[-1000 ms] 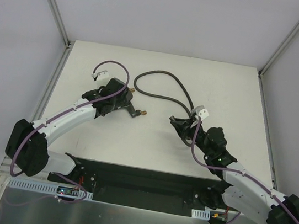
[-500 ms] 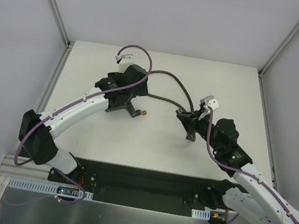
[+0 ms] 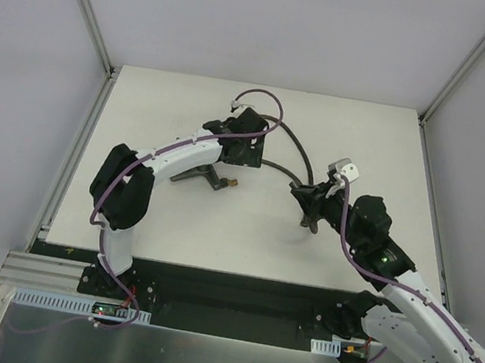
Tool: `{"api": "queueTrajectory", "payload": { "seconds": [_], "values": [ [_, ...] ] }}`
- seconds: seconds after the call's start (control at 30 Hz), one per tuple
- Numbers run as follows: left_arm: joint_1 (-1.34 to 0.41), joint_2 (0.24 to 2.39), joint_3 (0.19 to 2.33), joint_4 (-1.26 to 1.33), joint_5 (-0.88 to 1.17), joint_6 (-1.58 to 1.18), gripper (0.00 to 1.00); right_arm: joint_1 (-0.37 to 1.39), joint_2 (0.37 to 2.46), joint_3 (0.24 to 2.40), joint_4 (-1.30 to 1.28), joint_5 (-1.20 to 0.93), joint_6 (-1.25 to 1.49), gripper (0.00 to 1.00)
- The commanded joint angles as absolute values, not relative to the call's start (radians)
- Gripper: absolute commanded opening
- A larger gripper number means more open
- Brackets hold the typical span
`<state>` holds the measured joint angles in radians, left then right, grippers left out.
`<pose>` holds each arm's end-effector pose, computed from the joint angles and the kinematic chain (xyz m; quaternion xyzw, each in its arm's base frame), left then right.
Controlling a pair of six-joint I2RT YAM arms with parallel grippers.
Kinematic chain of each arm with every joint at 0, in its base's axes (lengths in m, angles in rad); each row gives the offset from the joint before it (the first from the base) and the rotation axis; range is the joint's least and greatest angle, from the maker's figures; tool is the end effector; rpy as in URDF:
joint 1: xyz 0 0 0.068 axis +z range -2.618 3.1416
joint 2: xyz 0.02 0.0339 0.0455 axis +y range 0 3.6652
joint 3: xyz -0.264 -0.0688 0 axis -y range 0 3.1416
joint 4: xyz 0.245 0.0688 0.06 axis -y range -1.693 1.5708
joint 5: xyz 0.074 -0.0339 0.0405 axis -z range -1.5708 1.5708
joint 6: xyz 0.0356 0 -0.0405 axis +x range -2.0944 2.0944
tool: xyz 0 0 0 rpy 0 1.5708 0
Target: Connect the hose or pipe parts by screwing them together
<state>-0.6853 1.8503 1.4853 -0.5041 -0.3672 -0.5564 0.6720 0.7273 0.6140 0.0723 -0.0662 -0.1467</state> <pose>0.3273 -0.2511 0.2540 -0.0032 0.9254 -0.0571 0.3746 0.1413 0.1154 0.3164 -0.3080 0.6524 0.2027 0.6621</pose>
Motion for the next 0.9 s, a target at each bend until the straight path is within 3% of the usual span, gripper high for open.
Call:
{"api": "queueTrajectory", "payload": {
  "seconds": [0.0, 0.1, 0.2, 0.27, 0.87],
  "values": [
    [-0.680, 1.900, 1.606, -0.433, -0.242, -0.477, 0.93, 0.670, 0.666, 0.611, 0.077, -0.022, -0.150, 0.01],
    [-0.677, 1.969, 1.667, -0.433, -0.232, -0.460, 0.83, 0.670, 0.646, 0.609, 0.074, -0.006, -0.158, 0.01],
    [-0.651, 2.016, 1.664, -0.434, -0.212, -0.488, 0.57, 0.669, 0.634, 0.611, 0.066, -0.008, -0.158, 0.01],
    [-0.632, 2.023, 1.637, -0.434, -0.195, -0.512, 0.48, 0.670, 0.624, 0.612, 0.058, -0.009, -0.158, 0.01],
    [-0.607, 1.886, 1.290, -0.414, -0.143, -0.534, 0.41, 0.670, 0.565, 0.604, 0.031, -0.025, -0.161, 0.01]
  ]
}}
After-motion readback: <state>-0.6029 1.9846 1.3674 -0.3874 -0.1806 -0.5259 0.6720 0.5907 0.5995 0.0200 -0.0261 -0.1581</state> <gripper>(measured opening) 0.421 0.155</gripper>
